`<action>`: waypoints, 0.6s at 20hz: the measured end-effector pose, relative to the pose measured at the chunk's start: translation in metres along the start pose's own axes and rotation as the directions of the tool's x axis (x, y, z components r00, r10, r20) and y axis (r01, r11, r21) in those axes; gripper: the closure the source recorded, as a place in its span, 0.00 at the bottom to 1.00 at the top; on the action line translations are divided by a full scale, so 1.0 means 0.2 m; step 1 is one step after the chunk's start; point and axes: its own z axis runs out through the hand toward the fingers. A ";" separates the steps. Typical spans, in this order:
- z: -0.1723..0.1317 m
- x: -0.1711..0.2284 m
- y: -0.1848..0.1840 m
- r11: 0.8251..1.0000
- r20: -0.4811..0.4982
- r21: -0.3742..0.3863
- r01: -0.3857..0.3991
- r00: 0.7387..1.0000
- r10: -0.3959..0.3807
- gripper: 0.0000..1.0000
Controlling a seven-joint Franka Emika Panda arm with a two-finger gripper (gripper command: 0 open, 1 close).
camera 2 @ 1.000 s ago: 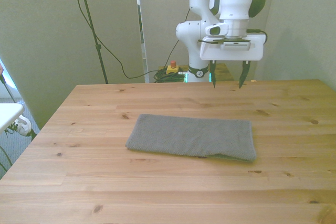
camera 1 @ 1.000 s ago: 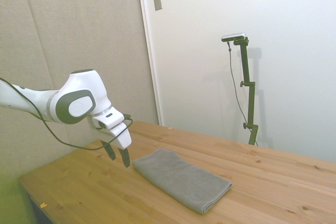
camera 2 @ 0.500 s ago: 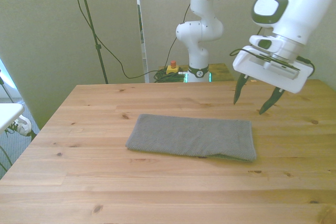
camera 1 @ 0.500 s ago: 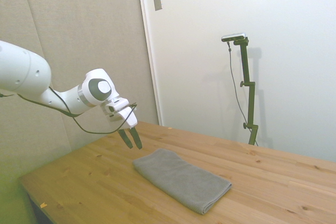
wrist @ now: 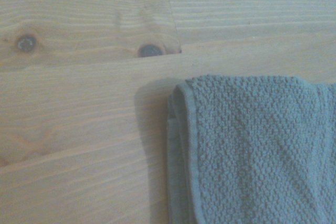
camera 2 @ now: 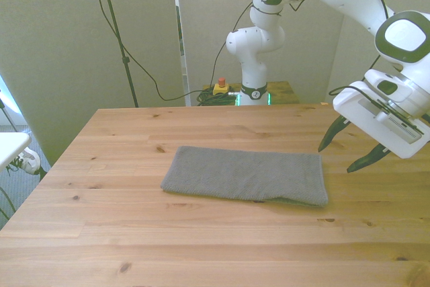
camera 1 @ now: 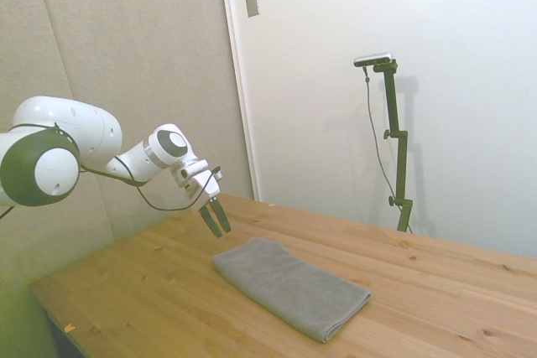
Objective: Fold the towel
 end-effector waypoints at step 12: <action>0.23 0.00 -0.09 0.997 -0.017 -0.073 0.004 1.000 -0.005 0.00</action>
